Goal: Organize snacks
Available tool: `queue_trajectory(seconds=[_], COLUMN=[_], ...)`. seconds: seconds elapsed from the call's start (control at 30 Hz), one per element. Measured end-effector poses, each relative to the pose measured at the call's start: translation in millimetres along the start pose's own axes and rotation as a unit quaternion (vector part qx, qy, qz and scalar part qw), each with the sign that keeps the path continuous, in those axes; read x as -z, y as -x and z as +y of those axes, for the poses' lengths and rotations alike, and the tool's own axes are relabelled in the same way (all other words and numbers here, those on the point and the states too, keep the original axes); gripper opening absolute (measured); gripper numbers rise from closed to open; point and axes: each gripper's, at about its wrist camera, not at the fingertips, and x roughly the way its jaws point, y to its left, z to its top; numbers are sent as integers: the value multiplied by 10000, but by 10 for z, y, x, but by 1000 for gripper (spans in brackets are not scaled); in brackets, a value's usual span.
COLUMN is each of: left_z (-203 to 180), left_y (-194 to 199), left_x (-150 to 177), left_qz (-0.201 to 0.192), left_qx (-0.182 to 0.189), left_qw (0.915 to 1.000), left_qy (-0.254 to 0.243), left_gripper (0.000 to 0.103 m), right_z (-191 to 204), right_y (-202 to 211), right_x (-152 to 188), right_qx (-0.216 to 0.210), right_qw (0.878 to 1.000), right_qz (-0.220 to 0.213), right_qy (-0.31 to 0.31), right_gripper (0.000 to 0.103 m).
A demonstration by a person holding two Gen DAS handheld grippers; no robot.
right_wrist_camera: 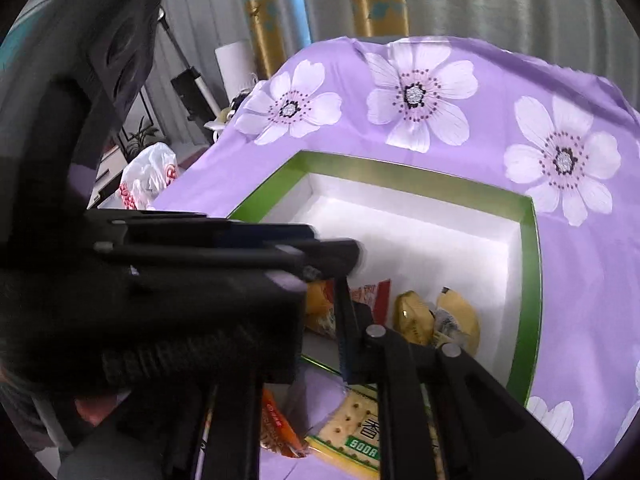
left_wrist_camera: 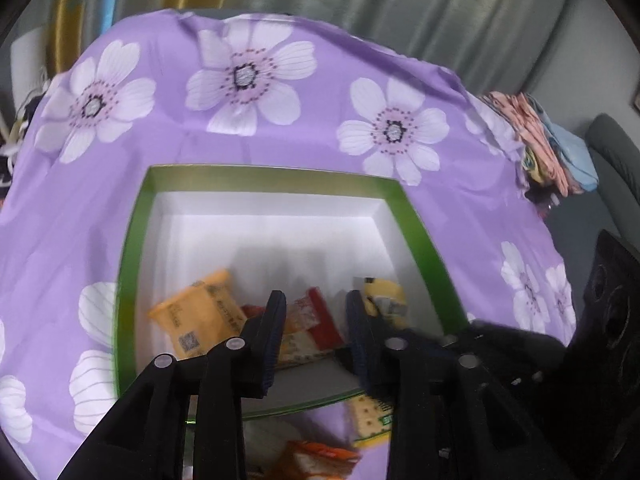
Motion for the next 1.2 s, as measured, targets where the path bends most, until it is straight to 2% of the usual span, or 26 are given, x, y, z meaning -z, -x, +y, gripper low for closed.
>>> queue_trajectory(seconds=[0.03, 0.07, 0.1, 0.17, 0.4, 0.5, 0.67, 0.8, 1.0, 1.2], left_z=[54, 95, 131, 188, 274, 353, 520, 520, 361, 79], left_y=[37, 70, 95, 162, 656, 862, 1065, 1141, 1109, 1011], left_x=[18, 39, 51, 101, 409, 571, 828, 984, 1224, 1354], left_qz=[-22, -41, -59, -34, -115, -167, -257, -293, -129, 44], left_qx=[-56, -124, -154, -117, -112, -96, -206, -92, 120, 457], left_qw=[10000, 9998, 9997, 9996, 9997, 9993, 9967, 9957, 9963, 9969], left_qy=[80, 140, 193, 256, 185, 318, 738, 875, 840, 636], left_gripper=[65, 84, 87, 87, 89, 94, 94, 95, 94, 95], right_z=[-32, -69, -109, -170, -204, -194, -226, -257, -180, -135], right_y=[47, 96, 158, 298, 760, 907, 1013, 1059, 1141, 1180], right_x=[21, 38, 59, 124, 445, 601, 787, 886, 999, 1091], right_qx=[11, 58, 99, 132, 266, 276, 426, 459, 562, 539], right_qw=[10000, 9998, 9995, 9989, 9979, 9974, 9959, 9943, 9941, 9940], right_qz=[-51, -109, -177, -270, -398, -433, -388, -313, -262, -228], right_qy=[-69, -145, -238, -365, -441, -509, -694, -906, -891, -921], right_gripper=[26, 39, 52, 57, 64, 64, 68, 68, 68, 68])
